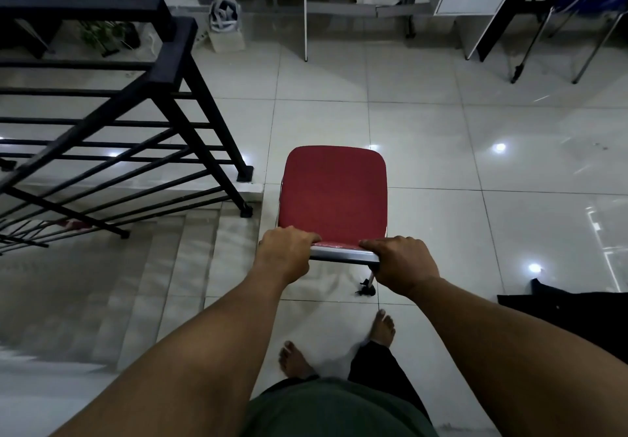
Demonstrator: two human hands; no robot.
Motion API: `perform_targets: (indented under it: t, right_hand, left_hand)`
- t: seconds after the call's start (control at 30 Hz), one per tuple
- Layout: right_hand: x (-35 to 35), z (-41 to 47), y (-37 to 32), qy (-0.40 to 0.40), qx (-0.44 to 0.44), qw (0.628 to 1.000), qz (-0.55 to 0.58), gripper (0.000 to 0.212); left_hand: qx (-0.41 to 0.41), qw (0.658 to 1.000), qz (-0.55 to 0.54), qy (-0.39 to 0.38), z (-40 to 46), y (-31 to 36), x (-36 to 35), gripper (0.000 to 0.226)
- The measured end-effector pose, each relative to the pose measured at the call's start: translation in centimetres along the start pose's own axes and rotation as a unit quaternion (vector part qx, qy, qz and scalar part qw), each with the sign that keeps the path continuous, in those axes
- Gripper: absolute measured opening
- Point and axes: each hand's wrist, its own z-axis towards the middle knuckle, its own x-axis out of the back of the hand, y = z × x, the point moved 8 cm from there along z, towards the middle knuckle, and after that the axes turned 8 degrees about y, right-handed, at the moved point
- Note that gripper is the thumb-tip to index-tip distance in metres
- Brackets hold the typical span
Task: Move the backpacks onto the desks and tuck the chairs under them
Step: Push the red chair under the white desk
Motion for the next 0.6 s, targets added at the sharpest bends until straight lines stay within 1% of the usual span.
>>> perform_targets:
  t: [0.23,0.37,0.47,0.6]
  right_hand:
    - [0.1,0.8,1.5,0.012,-0.002,1.000,-0.006,0.046]
    - [0.3,1.8,2.1,0.016,0.013,1.000,-0.003,0.045]
    - [0.7,3.0,3.7,0.017,0.021,1.000,-0.007,0.045]
    - [1.3,4.2,6.8,0.028,0.002,1.000,0.003,0.044]
  left_hand:
    - [-0.004,1.000,0.001,0.002,1.5,0.9,0.1,0.053]
    - [-0.004,1.000,0.011,0.007,2.6,1.0,0.4,0.053]
    - [0.001,1.000,0.014,0.011,4.0,1.8,0.9,0.050]
    - [0.020,1.000,0.003,0.019,6.4,3.7,1.2,0.049]
